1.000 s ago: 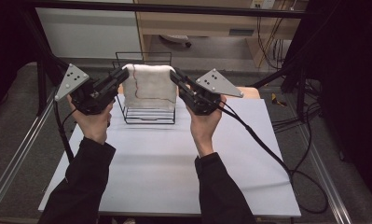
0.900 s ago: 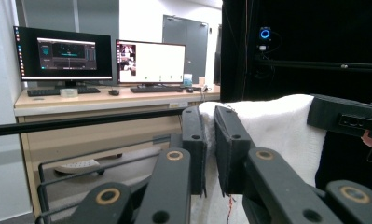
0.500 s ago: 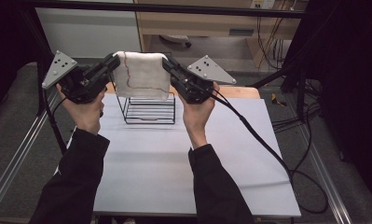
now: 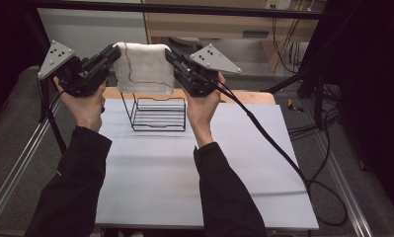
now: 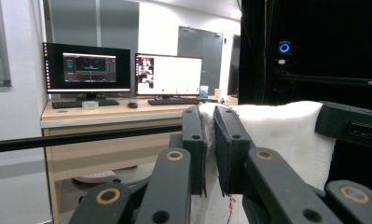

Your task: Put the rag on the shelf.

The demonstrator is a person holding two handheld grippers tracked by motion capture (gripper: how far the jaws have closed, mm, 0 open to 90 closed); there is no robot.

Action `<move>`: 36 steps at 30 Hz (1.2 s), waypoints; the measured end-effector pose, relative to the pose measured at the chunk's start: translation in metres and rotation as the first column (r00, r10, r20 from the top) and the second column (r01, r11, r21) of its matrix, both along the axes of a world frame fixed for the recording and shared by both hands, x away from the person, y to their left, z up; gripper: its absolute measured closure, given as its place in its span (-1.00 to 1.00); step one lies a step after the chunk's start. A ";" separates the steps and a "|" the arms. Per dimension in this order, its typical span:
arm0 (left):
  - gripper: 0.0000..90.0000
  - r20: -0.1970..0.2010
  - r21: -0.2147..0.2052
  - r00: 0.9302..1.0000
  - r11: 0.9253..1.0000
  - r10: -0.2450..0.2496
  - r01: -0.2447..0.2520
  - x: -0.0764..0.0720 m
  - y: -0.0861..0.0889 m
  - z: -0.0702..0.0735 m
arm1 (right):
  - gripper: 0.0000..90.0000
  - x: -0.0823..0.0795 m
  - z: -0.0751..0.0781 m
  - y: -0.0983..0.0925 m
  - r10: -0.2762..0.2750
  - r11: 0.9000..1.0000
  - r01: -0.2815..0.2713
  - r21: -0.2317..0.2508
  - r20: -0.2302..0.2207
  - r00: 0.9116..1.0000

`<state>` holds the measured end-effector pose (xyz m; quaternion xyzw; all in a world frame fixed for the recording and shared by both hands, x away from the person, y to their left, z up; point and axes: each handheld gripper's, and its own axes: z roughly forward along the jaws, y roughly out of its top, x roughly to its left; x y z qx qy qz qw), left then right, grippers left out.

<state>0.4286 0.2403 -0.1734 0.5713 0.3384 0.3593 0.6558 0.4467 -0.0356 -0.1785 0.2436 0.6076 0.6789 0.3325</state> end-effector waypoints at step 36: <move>0.85 -0.034 -0.018 0.998 0.999 0.048 -0.049 0.065 0.013 0.013 | 0.83 0.067 0.018 0.023 -0.028 1.000 0.028 -0.015 -0.032 0.999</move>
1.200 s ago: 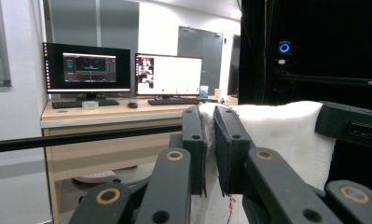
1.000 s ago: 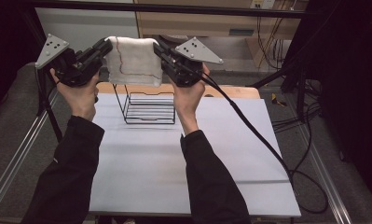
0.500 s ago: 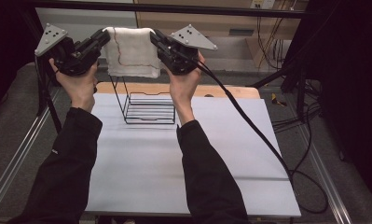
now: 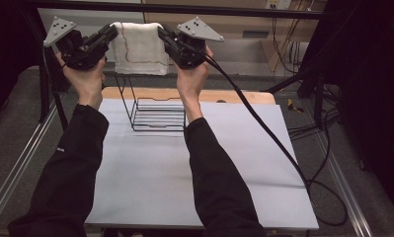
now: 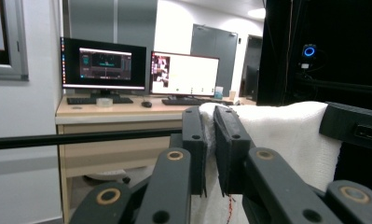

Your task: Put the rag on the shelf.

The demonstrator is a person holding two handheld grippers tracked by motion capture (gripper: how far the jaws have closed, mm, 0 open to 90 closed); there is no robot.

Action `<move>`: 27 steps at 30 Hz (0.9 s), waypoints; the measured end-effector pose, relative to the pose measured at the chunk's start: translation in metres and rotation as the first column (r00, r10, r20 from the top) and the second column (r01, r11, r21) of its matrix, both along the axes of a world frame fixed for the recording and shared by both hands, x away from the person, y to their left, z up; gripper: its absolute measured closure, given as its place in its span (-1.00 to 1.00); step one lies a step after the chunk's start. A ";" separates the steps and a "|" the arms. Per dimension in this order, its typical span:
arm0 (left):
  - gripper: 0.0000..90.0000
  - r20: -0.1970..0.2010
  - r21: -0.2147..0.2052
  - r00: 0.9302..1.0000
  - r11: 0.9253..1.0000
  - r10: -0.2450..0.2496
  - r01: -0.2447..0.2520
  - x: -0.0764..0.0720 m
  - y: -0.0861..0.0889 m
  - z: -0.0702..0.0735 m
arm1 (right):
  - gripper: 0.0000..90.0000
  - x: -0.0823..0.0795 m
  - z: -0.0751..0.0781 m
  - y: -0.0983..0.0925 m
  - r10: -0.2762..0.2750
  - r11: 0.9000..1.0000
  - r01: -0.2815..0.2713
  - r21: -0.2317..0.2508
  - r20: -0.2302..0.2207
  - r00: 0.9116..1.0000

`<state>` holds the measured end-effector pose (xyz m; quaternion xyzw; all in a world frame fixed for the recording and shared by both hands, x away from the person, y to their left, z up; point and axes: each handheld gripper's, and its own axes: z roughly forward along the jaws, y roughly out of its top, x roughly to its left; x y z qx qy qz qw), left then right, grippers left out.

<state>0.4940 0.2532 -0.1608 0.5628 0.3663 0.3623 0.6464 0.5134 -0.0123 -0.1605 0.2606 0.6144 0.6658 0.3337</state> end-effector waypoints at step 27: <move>0.85 -0.046 0.030 0.999 0.999 0.020 -0.018 0.029 0.007 -0.022 | 0.83 0.034 -0.017 0.011 -0.013 0.999 0.011 -0.040 -0.064 0.998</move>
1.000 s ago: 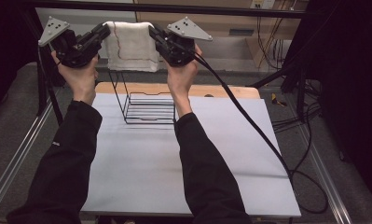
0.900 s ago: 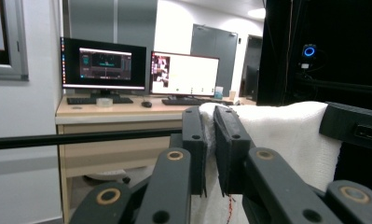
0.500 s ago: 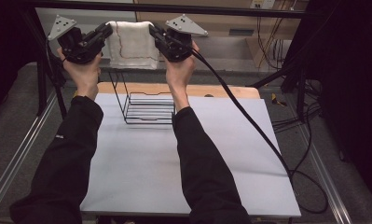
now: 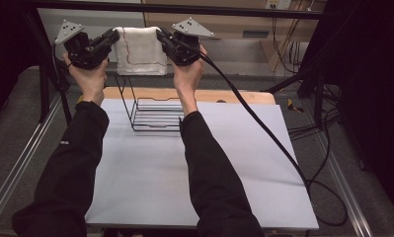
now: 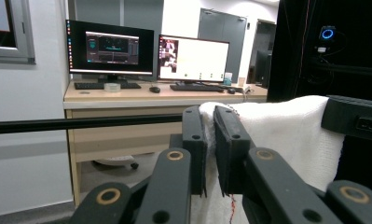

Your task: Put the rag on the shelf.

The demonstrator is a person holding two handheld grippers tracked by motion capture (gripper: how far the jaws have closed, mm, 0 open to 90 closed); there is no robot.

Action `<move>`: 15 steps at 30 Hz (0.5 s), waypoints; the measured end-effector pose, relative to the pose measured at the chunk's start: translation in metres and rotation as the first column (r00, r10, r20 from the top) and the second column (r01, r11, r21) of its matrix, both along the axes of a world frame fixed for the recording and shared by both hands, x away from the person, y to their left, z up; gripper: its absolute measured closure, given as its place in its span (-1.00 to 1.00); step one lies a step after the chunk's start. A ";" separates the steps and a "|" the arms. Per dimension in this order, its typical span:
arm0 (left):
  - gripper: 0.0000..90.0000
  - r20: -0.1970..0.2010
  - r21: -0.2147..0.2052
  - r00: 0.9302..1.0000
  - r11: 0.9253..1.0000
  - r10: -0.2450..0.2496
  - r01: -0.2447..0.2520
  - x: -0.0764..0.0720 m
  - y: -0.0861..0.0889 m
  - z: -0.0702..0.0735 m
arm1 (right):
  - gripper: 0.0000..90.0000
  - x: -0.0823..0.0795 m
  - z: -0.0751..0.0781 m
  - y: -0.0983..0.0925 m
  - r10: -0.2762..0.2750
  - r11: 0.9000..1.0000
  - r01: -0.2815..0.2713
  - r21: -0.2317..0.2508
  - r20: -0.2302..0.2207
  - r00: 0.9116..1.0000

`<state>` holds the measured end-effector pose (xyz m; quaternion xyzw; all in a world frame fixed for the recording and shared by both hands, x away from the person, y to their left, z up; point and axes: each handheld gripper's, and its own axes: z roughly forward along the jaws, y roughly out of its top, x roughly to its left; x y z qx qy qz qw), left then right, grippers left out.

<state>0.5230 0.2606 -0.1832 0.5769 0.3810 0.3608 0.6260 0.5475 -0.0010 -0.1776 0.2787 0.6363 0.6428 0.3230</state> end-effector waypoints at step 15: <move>0.85 -0.022 0.019 0.999 0.999 -0.025 0.026 0.001 -0.009 -0.015 | 0.83 0.001 -0.013 -0.011 -0.011 1.000 0.011 -0.015 -0.027 1.000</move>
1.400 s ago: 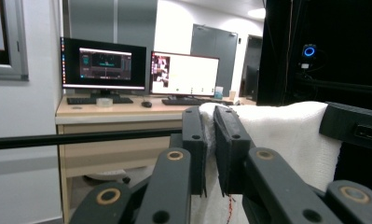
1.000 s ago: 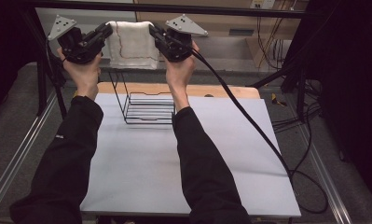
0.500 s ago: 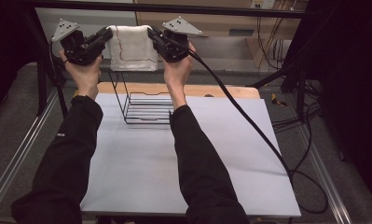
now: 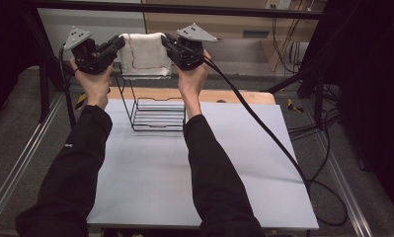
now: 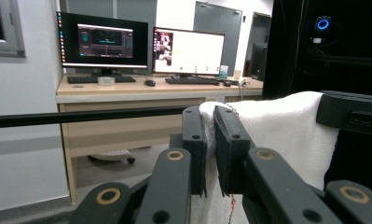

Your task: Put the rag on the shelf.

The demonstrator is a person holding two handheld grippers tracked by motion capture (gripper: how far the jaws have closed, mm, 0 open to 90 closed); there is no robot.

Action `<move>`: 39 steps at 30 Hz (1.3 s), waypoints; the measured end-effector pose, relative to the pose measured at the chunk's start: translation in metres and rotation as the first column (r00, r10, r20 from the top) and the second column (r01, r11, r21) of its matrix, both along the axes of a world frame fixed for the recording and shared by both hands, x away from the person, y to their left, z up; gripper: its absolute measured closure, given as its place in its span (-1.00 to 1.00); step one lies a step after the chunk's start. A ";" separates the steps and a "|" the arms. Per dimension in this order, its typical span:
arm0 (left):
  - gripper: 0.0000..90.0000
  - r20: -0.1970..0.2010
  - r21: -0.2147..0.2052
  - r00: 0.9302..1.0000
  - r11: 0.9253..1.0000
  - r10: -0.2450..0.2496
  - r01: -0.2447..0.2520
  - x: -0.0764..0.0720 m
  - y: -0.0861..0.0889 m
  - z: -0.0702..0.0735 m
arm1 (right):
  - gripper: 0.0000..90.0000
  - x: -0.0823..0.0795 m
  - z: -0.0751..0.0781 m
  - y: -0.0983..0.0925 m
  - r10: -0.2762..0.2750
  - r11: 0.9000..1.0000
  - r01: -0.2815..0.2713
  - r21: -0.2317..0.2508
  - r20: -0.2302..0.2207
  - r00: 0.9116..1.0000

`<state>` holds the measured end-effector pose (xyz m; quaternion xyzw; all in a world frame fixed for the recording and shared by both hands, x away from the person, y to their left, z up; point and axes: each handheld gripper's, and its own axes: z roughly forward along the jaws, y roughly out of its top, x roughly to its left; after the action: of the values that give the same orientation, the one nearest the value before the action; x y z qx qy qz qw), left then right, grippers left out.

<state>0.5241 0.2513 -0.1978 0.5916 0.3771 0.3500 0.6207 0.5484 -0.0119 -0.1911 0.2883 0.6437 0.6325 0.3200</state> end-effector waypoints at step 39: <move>0.84 -0.032 0.029 0.999 0.999 -0.040 0.041 -0.015 -0.005 -0.029 | 0.82 -0.015 -0.025 -0.015 0.034 0.998 -0.036 -0.051 -0.040 0.999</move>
<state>0.5093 0.2463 -0.2265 0.6135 0.3697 0.3335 0.6130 0.5339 -0.0266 -0.2160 0.2810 0.6710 0.6153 0.3038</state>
